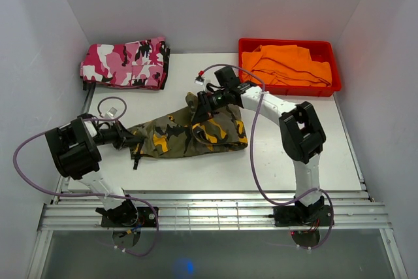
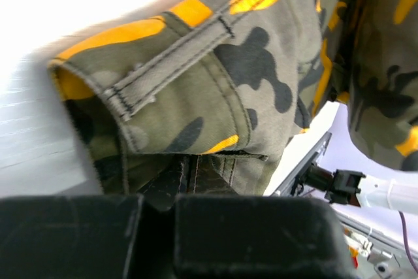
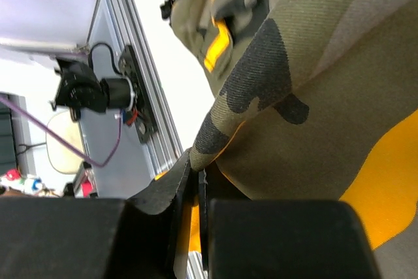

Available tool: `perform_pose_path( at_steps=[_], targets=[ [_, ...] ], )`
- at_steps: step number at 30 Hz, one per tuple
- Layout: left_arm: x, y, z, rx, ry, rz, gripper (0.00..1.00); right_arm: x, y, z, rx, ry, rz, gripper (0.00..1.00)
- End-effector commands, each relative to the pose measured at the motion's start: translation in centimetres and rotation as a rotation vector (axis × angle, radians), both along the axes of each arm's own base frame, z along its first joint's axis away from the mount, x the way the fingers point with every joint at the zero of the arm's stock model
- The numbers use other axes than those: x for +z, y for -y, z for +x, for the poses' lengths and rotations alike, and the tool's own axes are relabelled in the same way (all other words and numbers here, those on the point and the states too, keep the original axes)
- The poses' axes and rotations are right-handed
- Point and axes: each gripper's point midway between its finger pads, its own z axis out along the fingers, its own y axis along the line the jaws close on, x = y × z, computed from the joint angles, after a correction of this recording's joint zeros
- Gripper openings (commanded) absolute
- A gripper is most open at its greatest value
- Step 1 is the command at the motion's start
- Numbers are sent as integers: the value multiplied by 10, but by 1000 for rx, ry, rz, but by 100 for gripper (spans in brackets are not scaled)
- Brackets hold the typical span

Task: Fold and stack the trousers
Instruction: Fold the trousers

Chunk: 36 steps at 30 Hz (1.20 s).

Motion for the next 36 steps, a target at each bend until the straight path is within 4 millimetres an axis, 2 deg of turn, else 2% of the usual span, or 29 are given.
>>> perform_pose_path(
  at_steps=[1, 9, 13, 15, 20, 29, 36],
  targets=[
    [4, -8, 6, 29, 24, 74, 0, 38, -43, 17, -25, 77, 105, 8],
    [-4, -11, 6, 68, -23, 82, 0, 46, -98, 19, -64, 83, 134, 8],
    [-6, -7, 4, 67, -29, 53, 0, 39, -120, 23, -88, 58, 147, 8],
    [-8, -6, 4, 71, -33, 48, 0, 47, -132, 22, -85, 78, 167, 8],
    [-12, -4, 4, 79, -47, 28, 0, 45, -154, 18, -99, 58, 193, 8],
    [-13, -5, 1, 97, -48, 46, 0, 68, -197, 3, -99, 82, 286, 8],
    [-14, -4, 0, 102, -50, 44, 0, 46, -219, -15, -86, 34, 275, 8]
  ],
)
